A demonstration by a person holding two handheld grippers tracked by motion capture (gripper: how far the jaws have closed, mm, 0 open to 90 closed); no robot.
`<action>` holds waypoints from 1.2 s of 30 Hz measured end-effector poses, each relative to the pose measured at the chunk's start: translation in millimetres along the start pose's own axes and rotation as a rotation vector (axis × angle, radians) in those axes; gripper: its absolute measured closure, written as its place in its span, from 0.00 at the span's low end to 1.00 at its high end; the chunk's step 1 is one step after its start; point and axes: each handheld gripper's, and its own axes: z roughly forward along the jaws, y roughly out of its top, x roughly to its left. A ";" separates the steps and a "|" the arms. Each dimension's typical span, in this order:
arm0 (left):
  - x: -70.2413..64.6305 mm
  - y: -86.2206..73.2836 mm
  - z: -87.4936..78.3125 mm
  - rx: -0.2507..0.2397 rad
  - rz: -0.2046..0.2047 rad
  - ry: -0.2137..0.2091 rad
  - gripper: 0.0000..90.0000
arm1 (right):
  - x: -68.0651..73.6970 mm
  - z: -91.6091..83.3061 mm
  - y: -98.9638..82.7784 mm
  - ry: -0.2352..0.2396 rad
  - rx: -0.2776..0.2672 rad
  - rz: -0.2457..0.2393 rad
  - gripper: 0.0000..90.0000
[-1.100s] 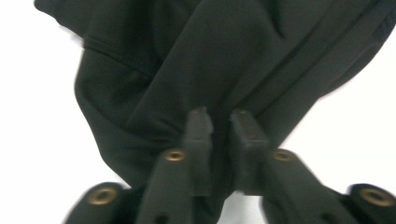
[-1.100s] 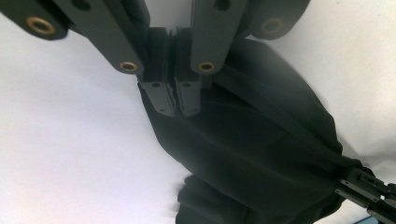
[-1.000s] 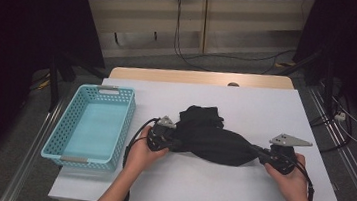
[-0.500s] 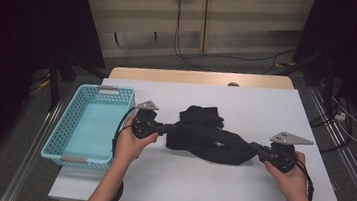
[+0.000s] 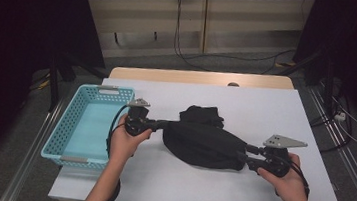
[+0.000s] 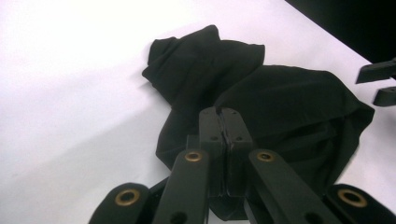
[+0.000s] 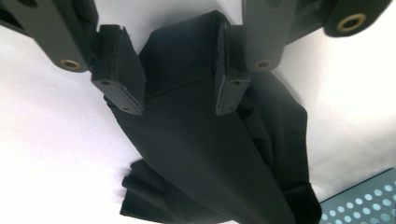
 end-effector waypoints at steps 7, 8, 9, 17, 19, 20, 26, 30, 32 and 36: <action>2.3 -0.9 -2.3 -0.010 -0.007 0.028 0.99 | 18.1 8.3 -7.6 0.027 0.061 -0.075 0.60; 3.2 -0.8 -3.7 -0.018 -0.012 0.030 0.99 | 20.5 10.0 -8.5 0.024 0.072 -0.086 0.60; 3.9 -0.8 -5.0 -0.023 -0.016 0.033 0.99 | 22.3 11.7 -9.2 0.017 0.079 -0.093 0.59; 10.2 1.4 -17.4 -0.071 -0.032 0.051 0.99 | 22.8 17.5 -11.8 -0.012 0.101 -0.112 0.62; 10.8 1.6 -19.1 -0.075 -0.038 0.054 0.99 | 22.4 18.3 -11.9 -0.011 0.102 -0.115 0.65; 10.9 1.5 -19.4 -0.075 -0.037 0.055 0.99 | 23.0 19.5 -12.6 -0.011 0.108 -0.114 0.66; 6.4 1.3 -13.0 -0.057 -0.024 0.042 0.99 | 28.7 24.5 -10.1 0.005 0.108 -0.143 0.63; 3.7 1.3 -8.2 -0.042 -0.012 0.035 0.99 | 35.1 29.7 -2.8 -0.012 0.097 -0.171 0.58; 3.3 1.2 -7.6 -0.036 -0.006 0.036 0.99 | 35.4 35.7 -2.8 -0.035 0.116 -0.176 0.58; 2.8 0.8 -6.6 -0.034 -0.004 0.035 0.99 | 29.8 38.9 -3.3 -0.067 0.140 -0.171 0.83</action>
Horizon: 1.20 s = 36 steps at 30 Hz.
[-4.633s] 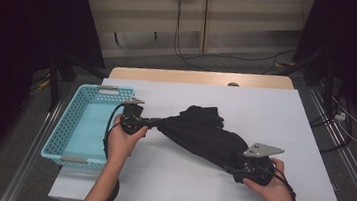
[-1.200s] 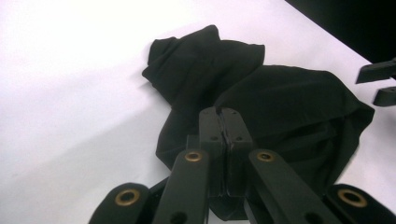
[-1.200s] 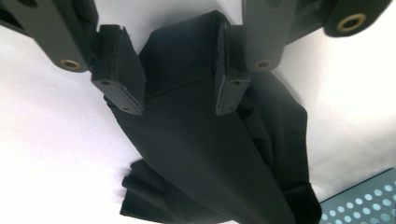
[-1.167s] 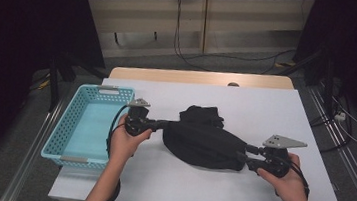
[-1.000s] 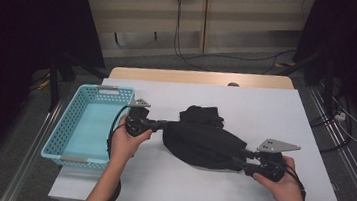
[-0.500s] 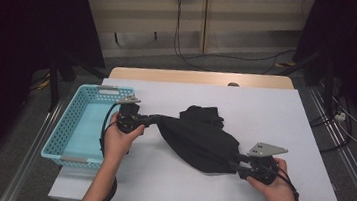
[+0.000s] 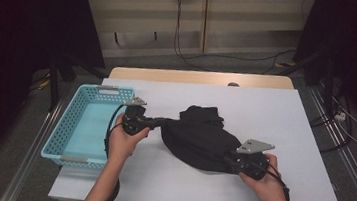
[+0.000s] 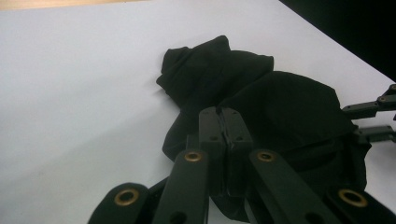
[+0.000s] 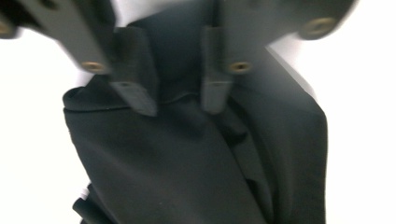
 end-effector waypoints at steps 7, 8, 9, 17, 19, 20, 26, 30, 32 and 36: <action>-2.5 1.6 3.1 -0.001 0.019 -0.012 0.99 | -23.4 -24.6 4.4 -0.038 -0.096 0.078 0.98; -3.6 3.3 3.2 0.000 0.017 -0.017 0.99 | -27.5 -28.9 5.2 -0.047 -0.116 0.092 0.98; -4.3 4.9 3.2 0.000 0.022 -0.016 0.99 | -32.3 -33.9 6.1 -0.055 -0.141 0.111 0.98; -6.0 23.8 9.5 -0.015 0.037 0.001 0.99 | -49.4 -39.5 17.2 -0.080 -0.167 0.143 0.98; -3.8 27.4 14.6 -0.011 0.030 0.001 0.99 | -55.3 -36.2 20.0 -0.097 -0.157 0.151 0.98; -2.1 29.0 17.9 0.000 0.033 0.005 0.99 | -58.6 -34.1 21.2 -0.106 -0.151 0.157 0.98; 0.4 25.9 34.1 0.049 0.036 -0.012 0.95 | -67.9 -19.9 18.2 -0.117 -0.101 0.187 0.98; -3.2 17.3 37.4 0.051 0.058 0.007 0.63 | -66.1 -19.1 16.3 -0.119 -0.080 0.170 0.98; -5.4 12.8 35.8 0.060 0.071 0.009 0.53 | -66.9 -19.9 15.5 -0.126 -0.074 0.170 0.98; -9.4 1.8 30.9 0.068 0.071 0.007 0.39 | -68.8 -21.2 14.9 -0.136 -0.058 0.166 0.98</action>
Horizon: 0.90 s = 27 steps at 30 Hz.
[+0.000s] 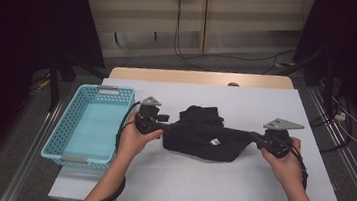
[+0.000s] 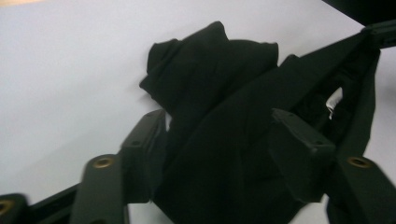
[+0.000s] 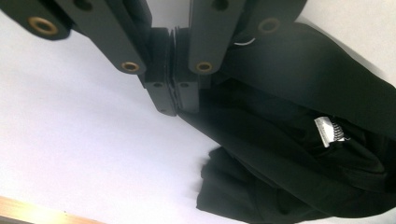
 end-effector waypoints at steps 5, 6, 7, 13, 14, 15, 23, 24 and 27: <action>-1.4 -17.5 -0.9 0.051 0.020 0.013 0.33 | -0.5 -0.6 -2.9 -0.008 0.003 0.009 0.98; -1.7 -21.1 -0.1 0.063 0.019 0.012 0.33 | -0.8 -1.1 -4.0 -0.012 0.001 0.015 0.98; -1.9 -24.3 0.8 0.082 0.017 0.008 0.35 | -1.6 -1.4 -5.4 -0.014 0.001 0.018 0.98; -6.0 -34.9 6.6 0.166 0.042 -0.001 0.59 | -5.5 -3.4 -14.5 -0.006 -0.004 0.040 0.98; -5.6 -36.3 7.4 0.174 0.043 0.001 0.62 | -5.5 -3.6 -15.6 -0.005 -0.007 0.040 0.98; -5.2 -37.5 8.1 0.173 0.047 0.007 0.64 | -5.7 -4.2 -16.7 -0.003 -0.006 0.039 0.98; -3.0 -38.0 6.5 0.203 0.052 0.015 0.93 | -7.5 -10.4 -22.4 0.009 -0.021 0.047 0.98; -3.8 -36.5 4.9 0.205 0.048 0.013 0.94 | -7.7 -11.5 -22.4 0.008 -0.024 0.049 0.98; -4.1 -28.4 -4.6 0.178 0.041 0.008 0.96 | -8.3 -14.6 -22.7 0.010 -0.027 0.052 0.98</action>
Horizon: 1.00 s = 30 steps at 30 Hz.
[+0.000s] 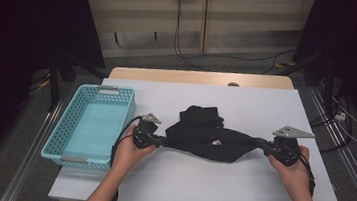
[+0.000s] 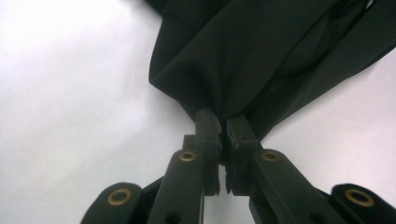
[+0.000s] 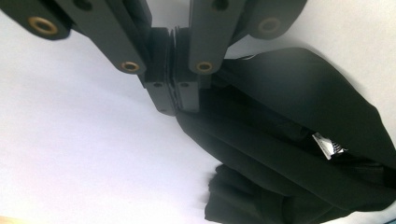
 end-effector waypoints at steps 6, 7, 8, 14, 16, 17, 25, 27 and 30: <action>4.1 13.2 -33.0 -0.099 -0.044 -0.044 0.97 | -4.1 -14.6 2.7 0.010 -0.020 -0.006 0.98; 4.5 14.8 -37.5 -0.114 -0.046 -0.052 0.97 | -5.3 -19.1 4.2 0.010 -0.039 0.007 0.98; 4.6 16.0 -41.1 -0.124 -0.047 -0.057 0.97 | -6.4 -23.7 5.7 0.019 -0.054 0.020 0.98; 5.7 18.6 -39.9 -0.115 -0.067 -0.054 0.97 | -1.7 -34.2 6.7 0.041 -0.050 0.004 0.98; 9.0 18.3 -34.8 -0.108 -0.082 -0.051 0.97 | -2.2 -28.8 2.2 0.045 -0.026 0.010 0.98; 10.7 18.5 -31.5 -0.101 -0.089 -0.050 0.97 | -3.3 -24.9 -0.1 0.050 -0.012 0.015 0.98; 12.0 21.9 -8.2 -0.078 -0.098 -0.049 0.96 | -3.9 1.8 -9.0 0.039 0.080 0.009 0.94; 10.2 22.5 -8.1 -0.077 -0.095 -0.047 0.96 | -3.0 2.3 -10.8 0.041 0.077 0.013 0.90; 8.7 22.9 -9.2 -0.082 -0.089 -0.043 0.96 | -2.5 -1.7 -10.9 0.032 0.054 0.008 0.79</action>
